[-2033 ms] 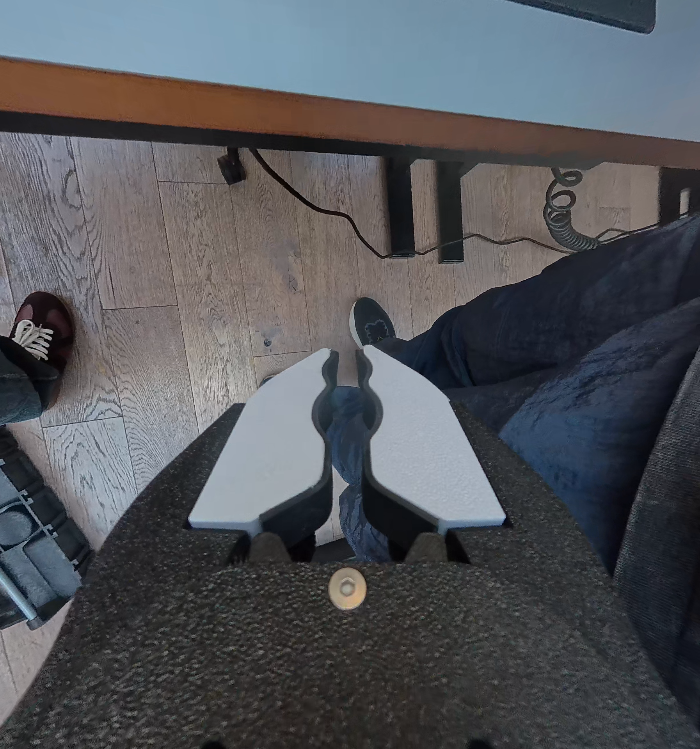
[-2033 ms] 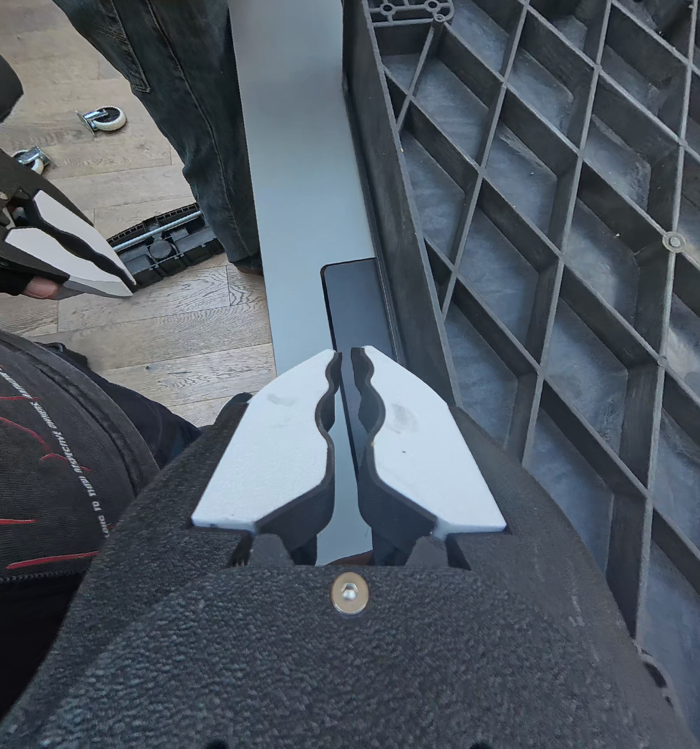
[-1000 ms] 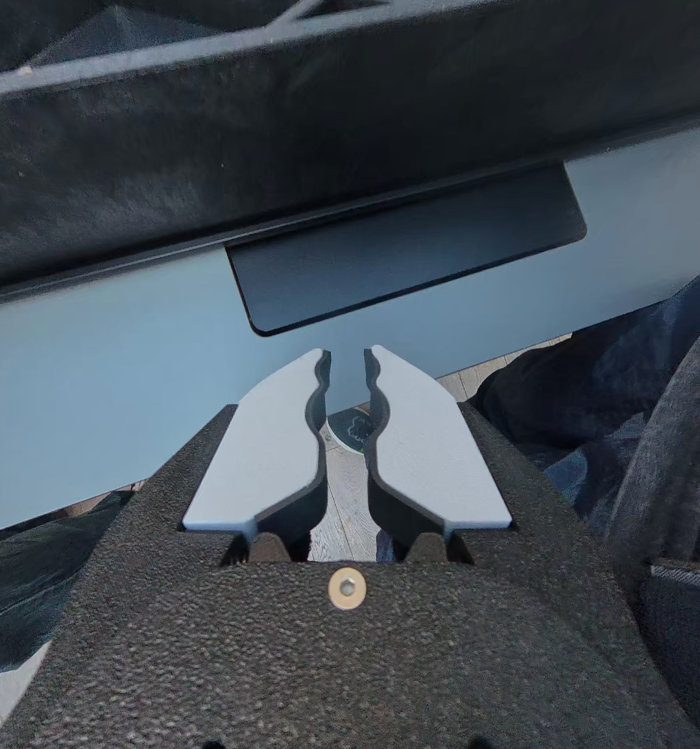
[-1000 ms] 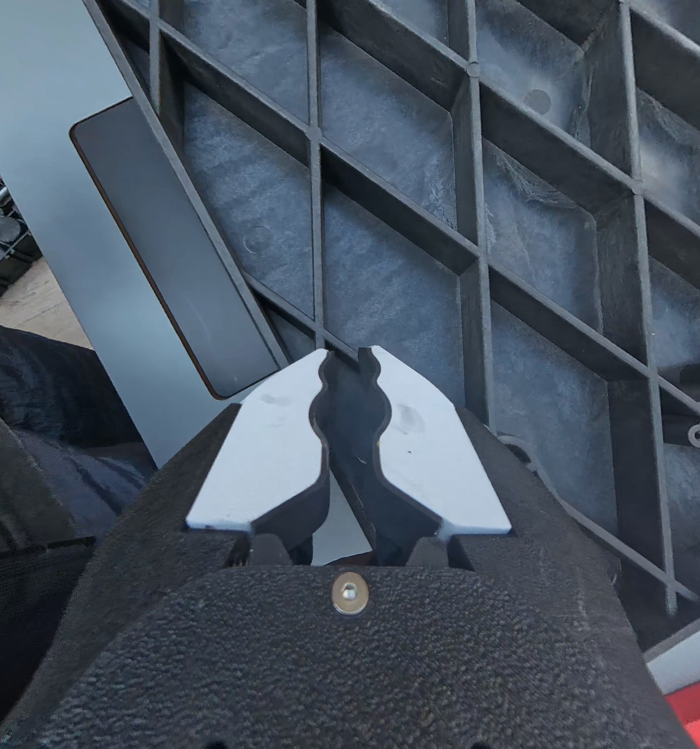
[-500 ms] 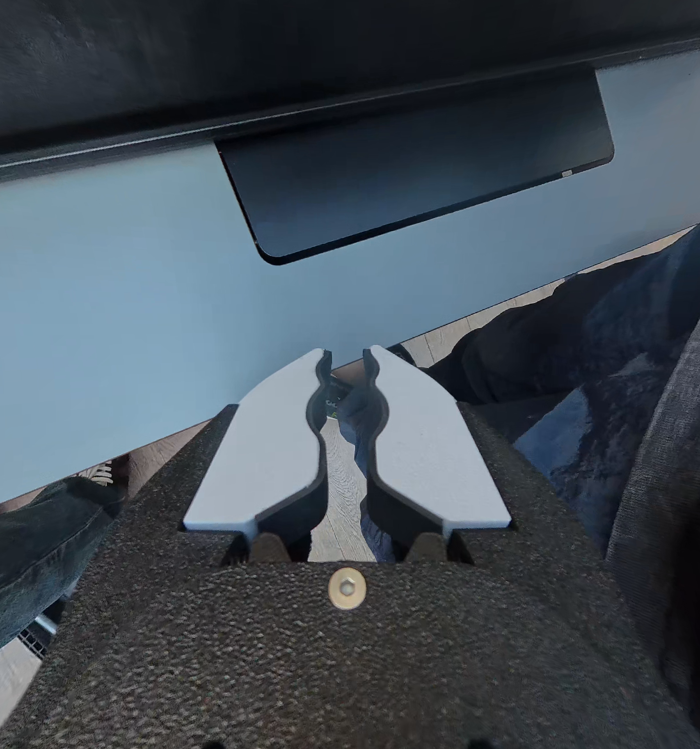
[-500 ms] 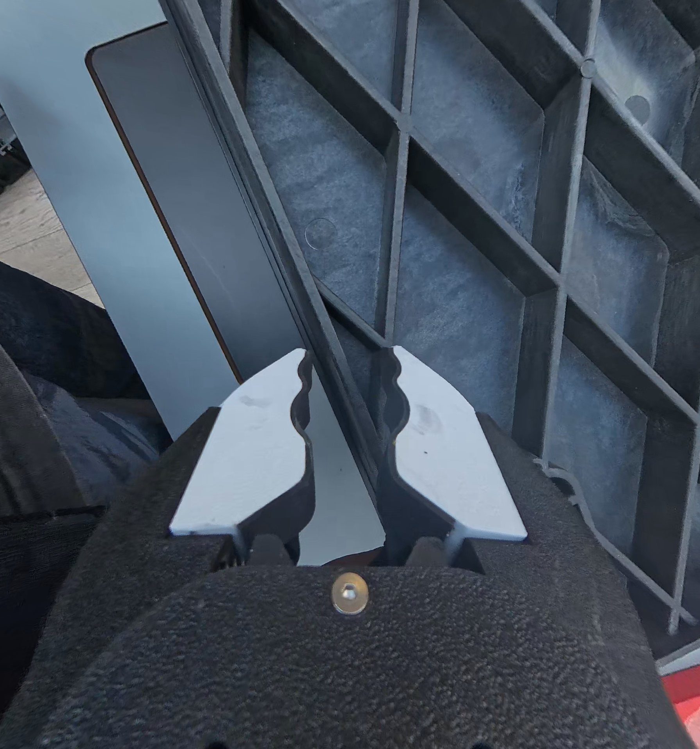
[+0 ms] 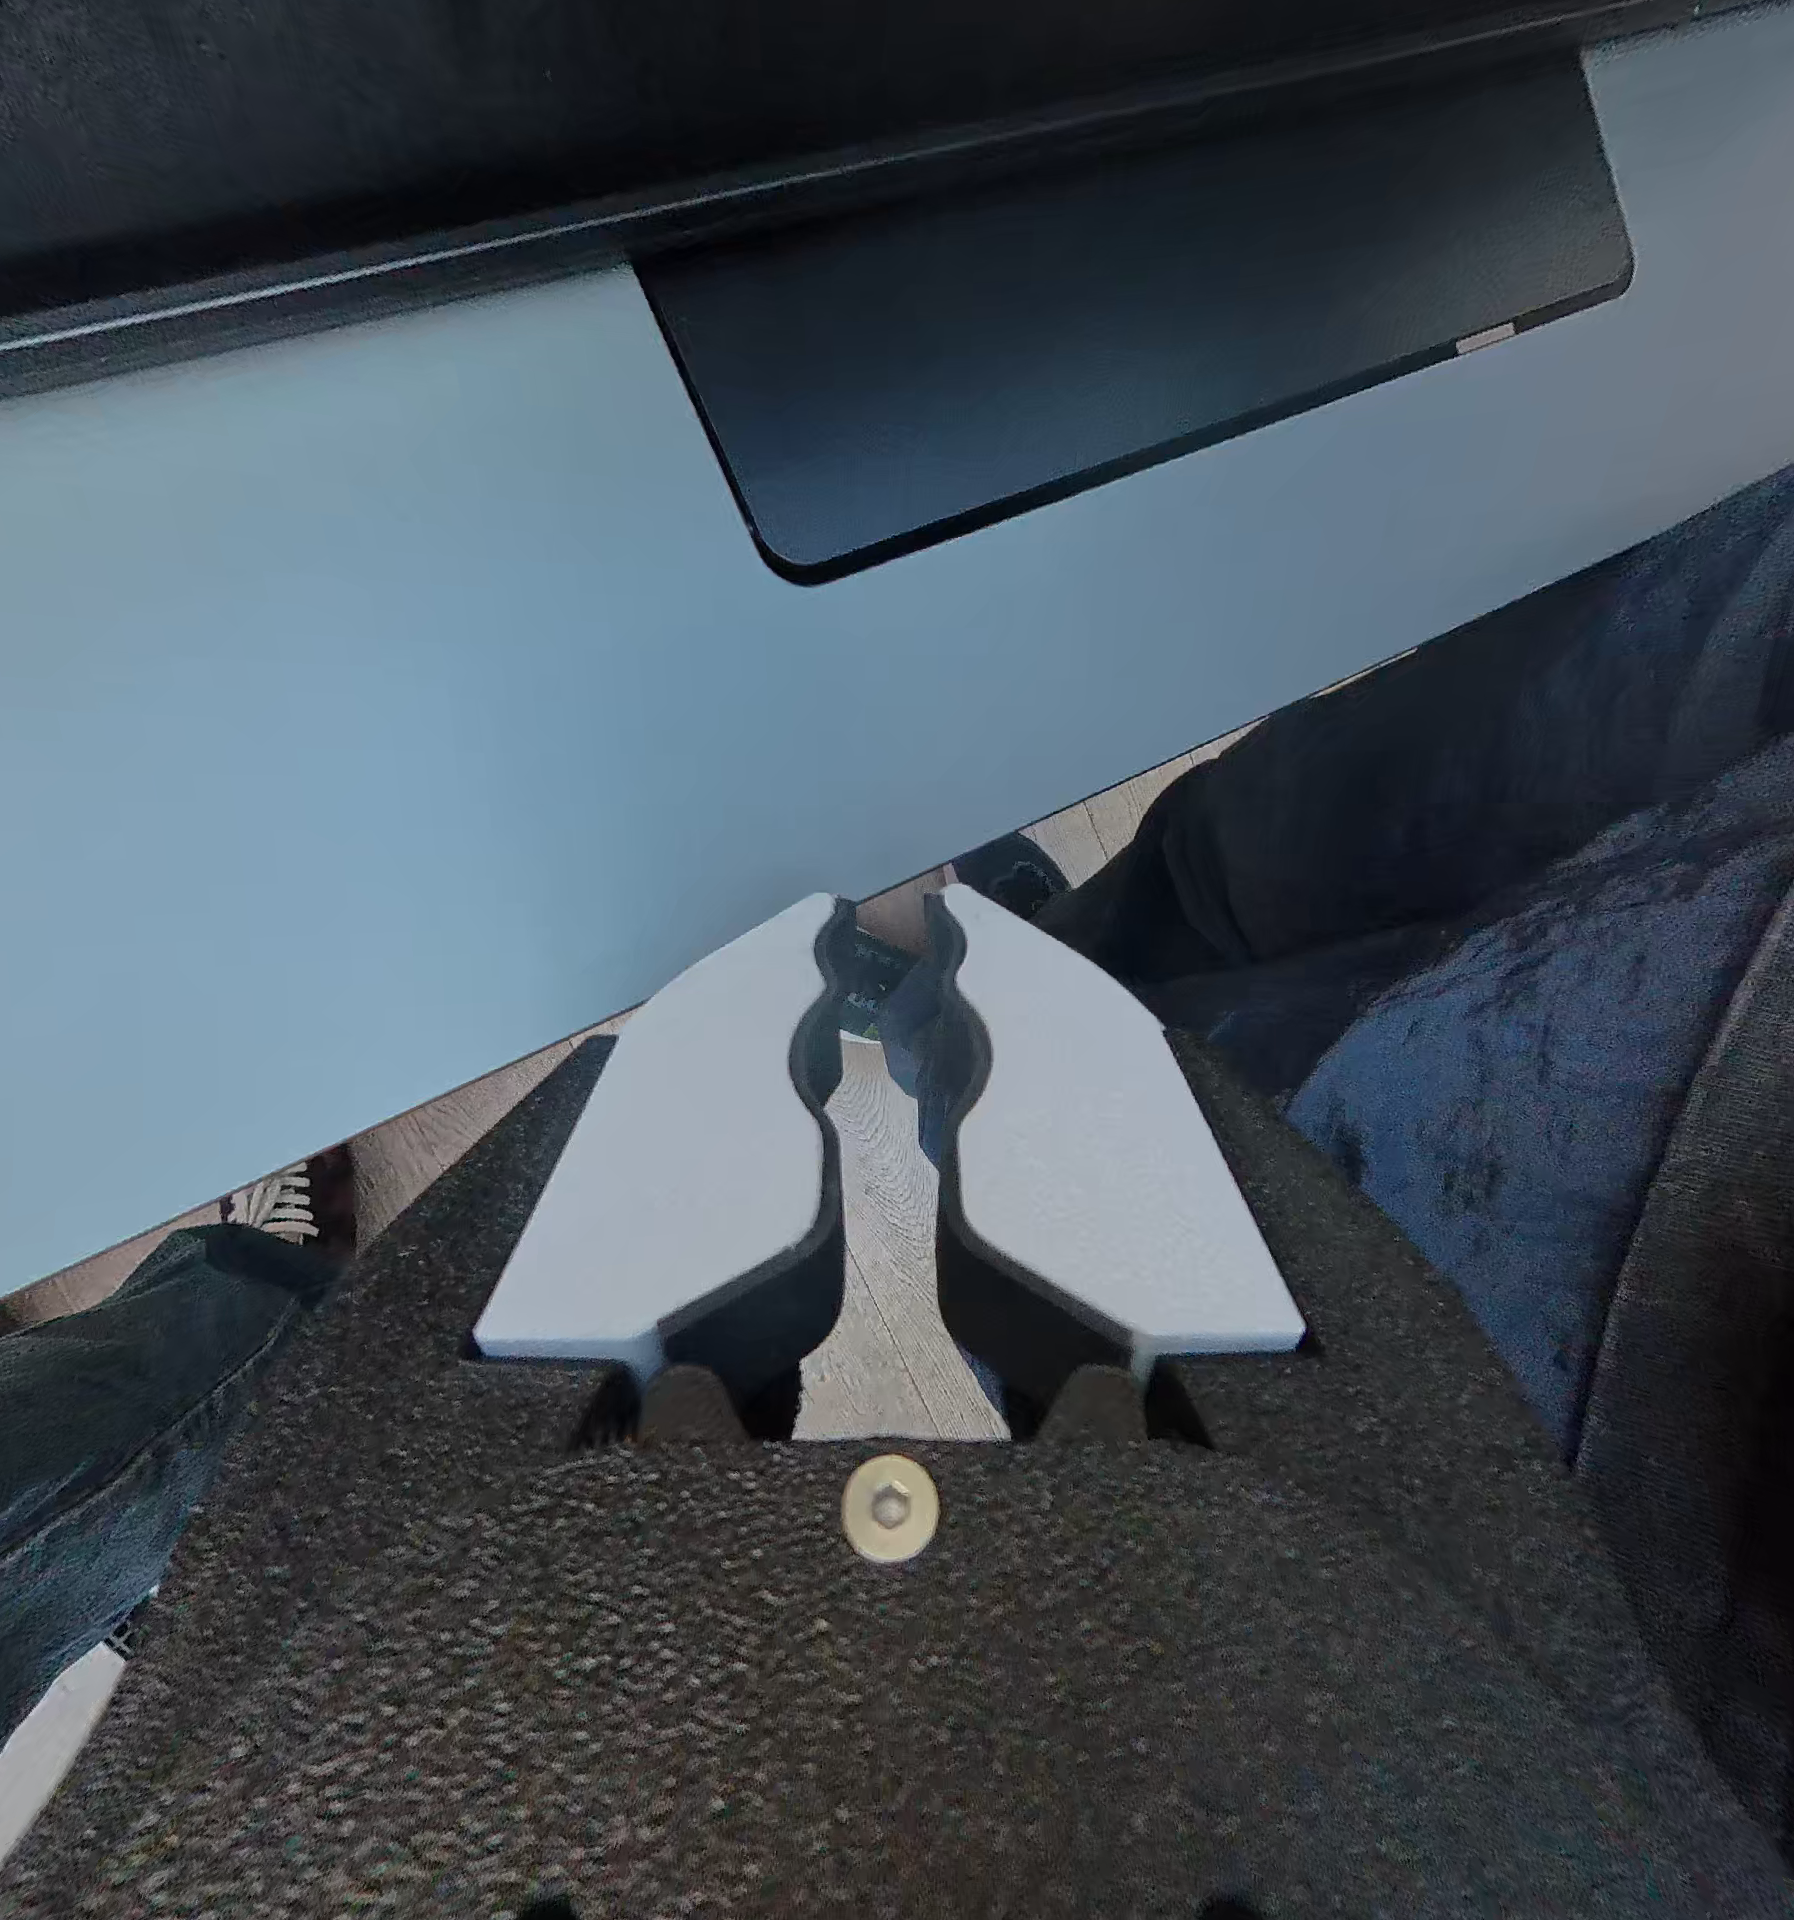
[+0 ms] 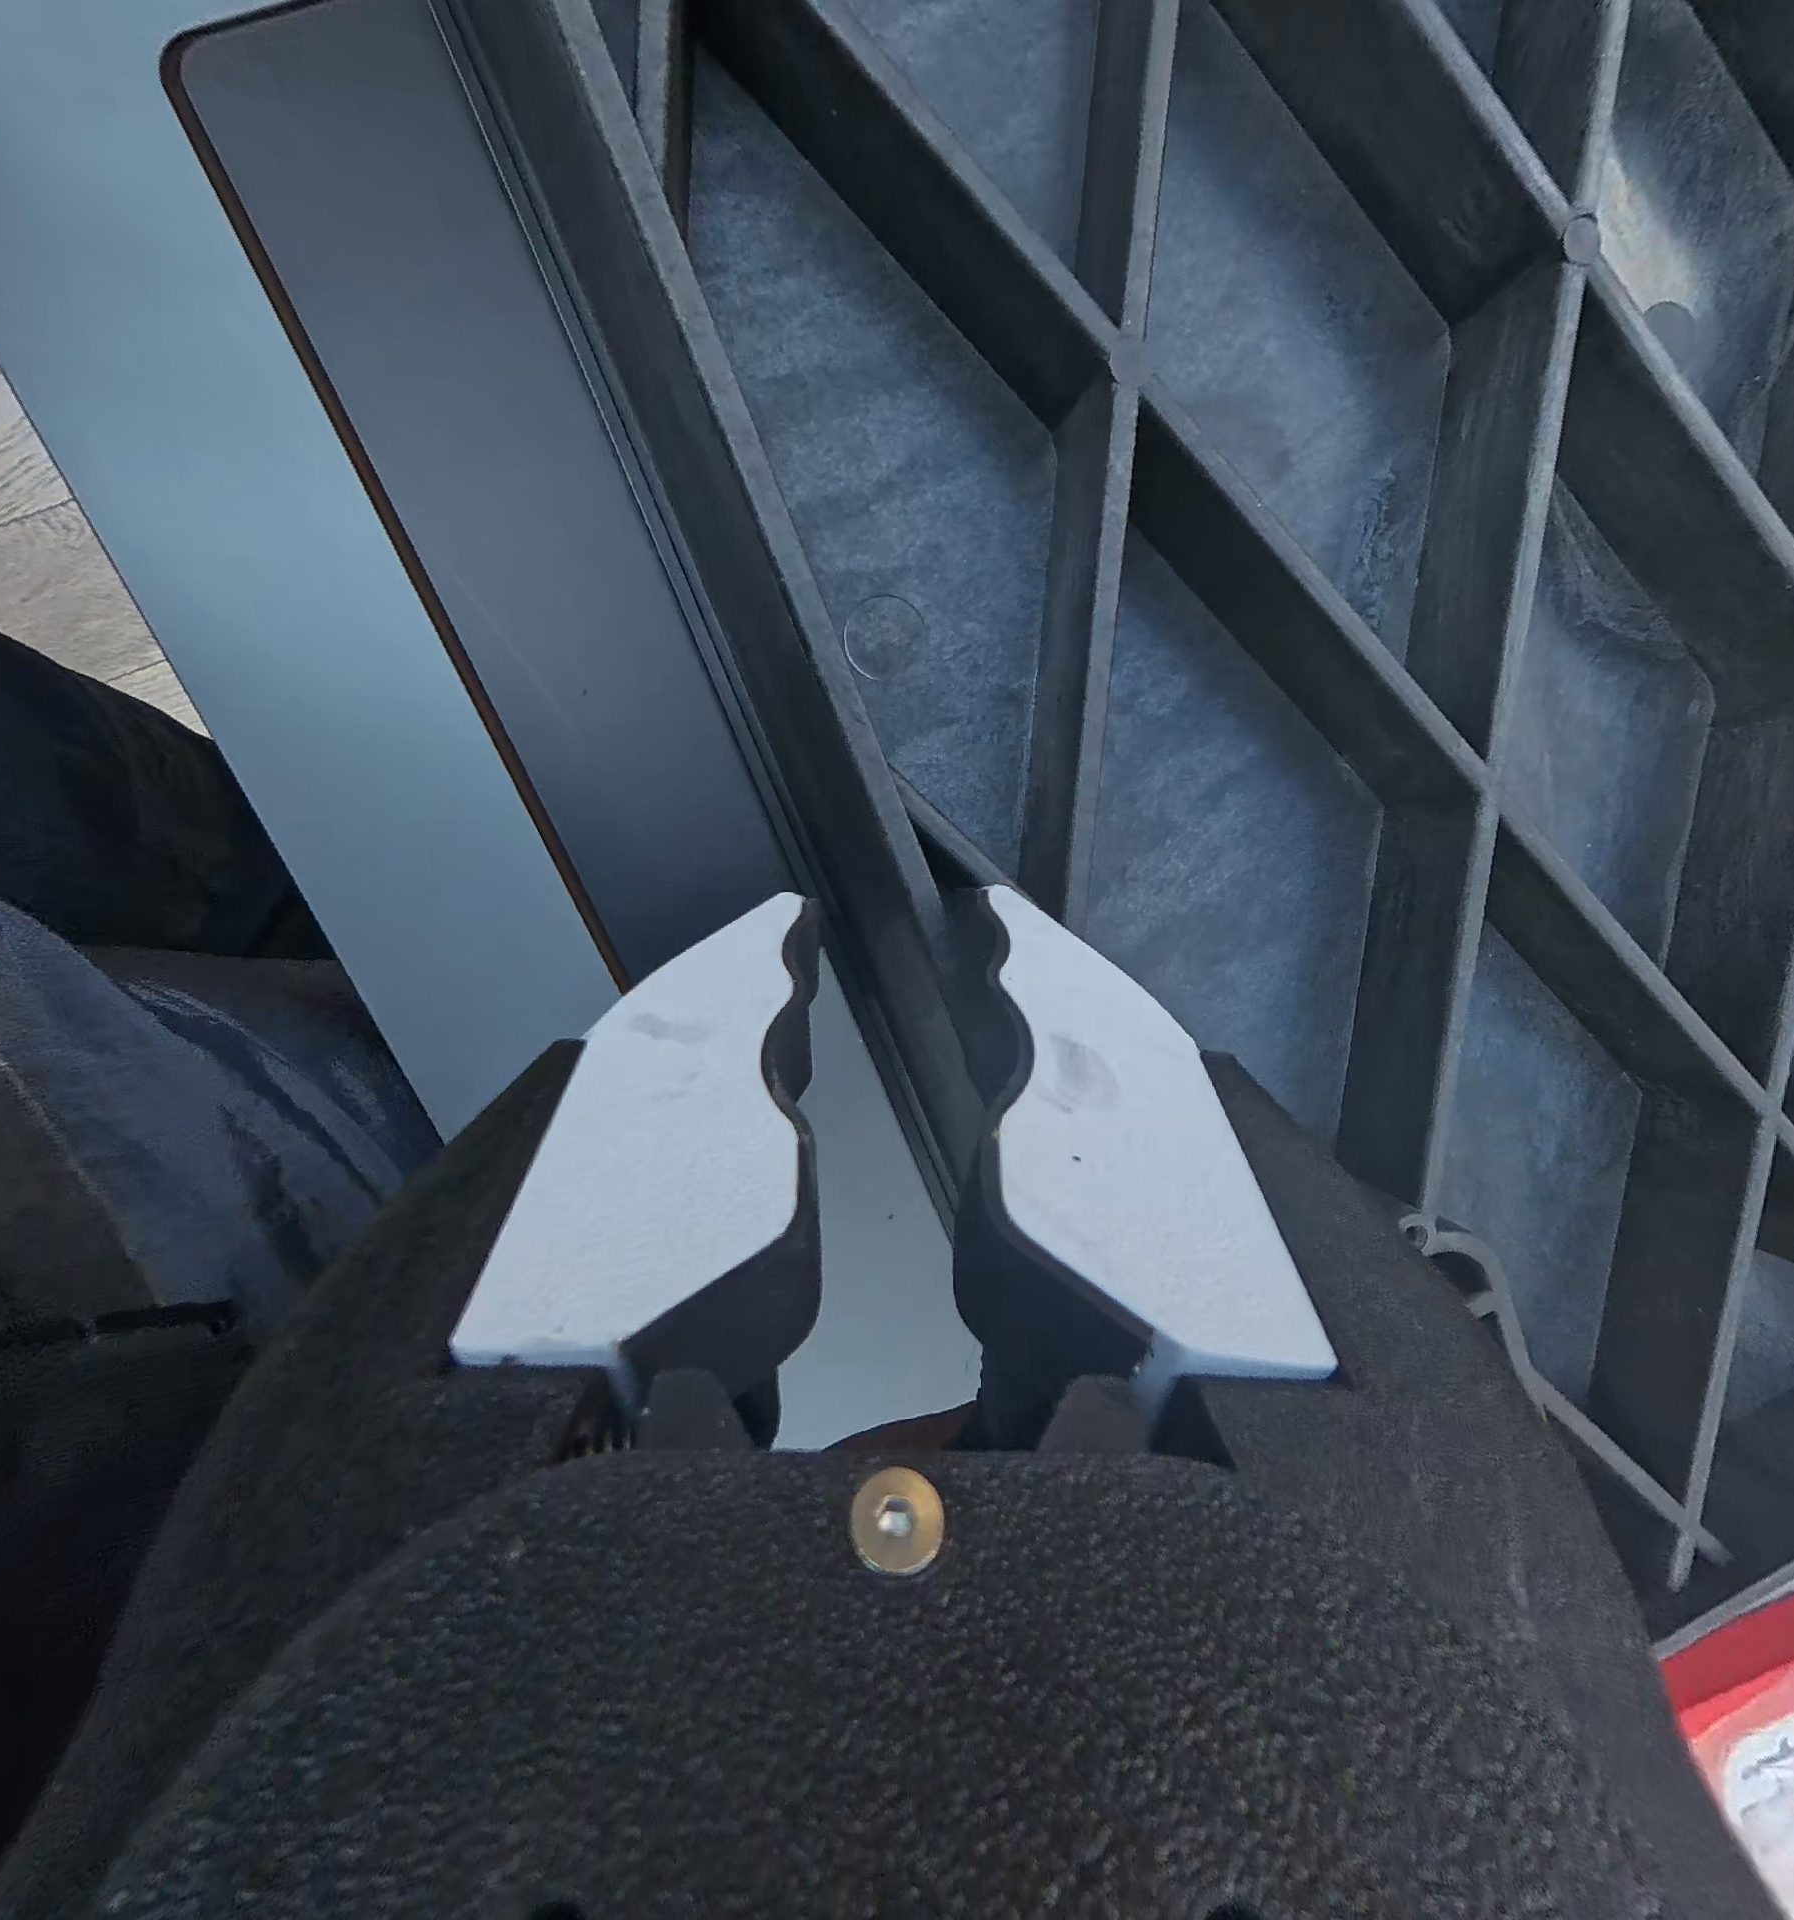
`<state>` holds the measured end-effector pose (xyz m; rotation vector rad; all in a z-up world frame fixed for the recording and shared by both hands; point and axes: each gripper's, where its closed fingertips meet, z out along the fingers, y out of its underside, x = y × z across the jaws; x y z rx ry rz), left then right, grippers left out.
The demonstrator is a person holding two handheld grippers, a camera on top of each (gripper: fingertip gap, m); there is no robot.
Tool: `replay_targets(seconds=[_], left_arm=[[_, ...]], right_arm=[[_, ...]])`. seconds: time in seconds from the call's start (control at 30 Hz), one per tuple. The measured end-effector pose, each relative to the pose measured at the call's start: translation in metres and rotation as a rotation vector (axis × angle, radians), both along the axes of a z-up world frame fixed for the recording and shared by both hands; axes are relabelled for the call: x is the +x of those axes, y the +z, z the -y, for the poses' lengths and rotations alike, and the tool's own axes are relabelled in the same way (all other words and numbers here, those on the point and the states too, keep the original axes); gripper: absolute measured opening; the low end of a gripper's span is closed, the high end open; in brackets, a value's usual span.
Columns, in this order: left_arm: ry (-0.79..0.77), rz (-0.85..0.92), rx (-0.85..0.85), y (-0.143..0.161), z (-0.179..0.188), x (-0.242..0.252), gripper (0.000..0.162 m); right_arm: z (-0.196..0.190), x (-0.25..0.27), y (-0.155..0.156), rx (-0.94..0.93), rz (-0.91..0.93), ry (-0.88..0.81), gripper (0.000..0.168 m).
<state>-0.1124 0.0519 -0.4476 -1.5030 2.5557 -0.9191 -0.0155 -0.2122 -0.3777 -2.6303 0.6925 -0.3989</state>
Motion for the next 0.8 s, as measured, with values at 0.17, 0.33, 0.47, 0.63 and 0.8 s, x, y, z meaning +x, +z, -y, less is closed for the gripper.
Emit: replay_targets(seconds=[0.17, 0.33, 0.47, 0.63, 0.8], left_arm=[[-0.015, -0.011, 0.013, -0.007, -0.007, -0.007, 0.013], [0.037, -0.018, 0.001, -0.008, -0.007, -0.004, 0.012], [0.039, -0.013, -0.006, -0.007, 0.006, 0.001, 0.012], [0.019, 0.006, -0.018, -0.001, 0.027, 0.01, 0.012], [0.004, 0.001, -0.013, -0.002, 0.035, 0.011, 0.012]], right_arm=[[0.0, 0.0, 0.0, -0.017, 0.01, -0.019, 0.025], [0.002, 0.002, 0.0, -0.036, 0.007, 0.005, 0.02], [0.003, 0.002, -0.001, -0.061, -0.008, 0.049, 0.019], [0.004, 0.002, -0.001, -0.085, -0.01, 0.103, 0.016], [0.005, 0.003, -0.002, -0.088, -0.03, 0.119, 0.013]])
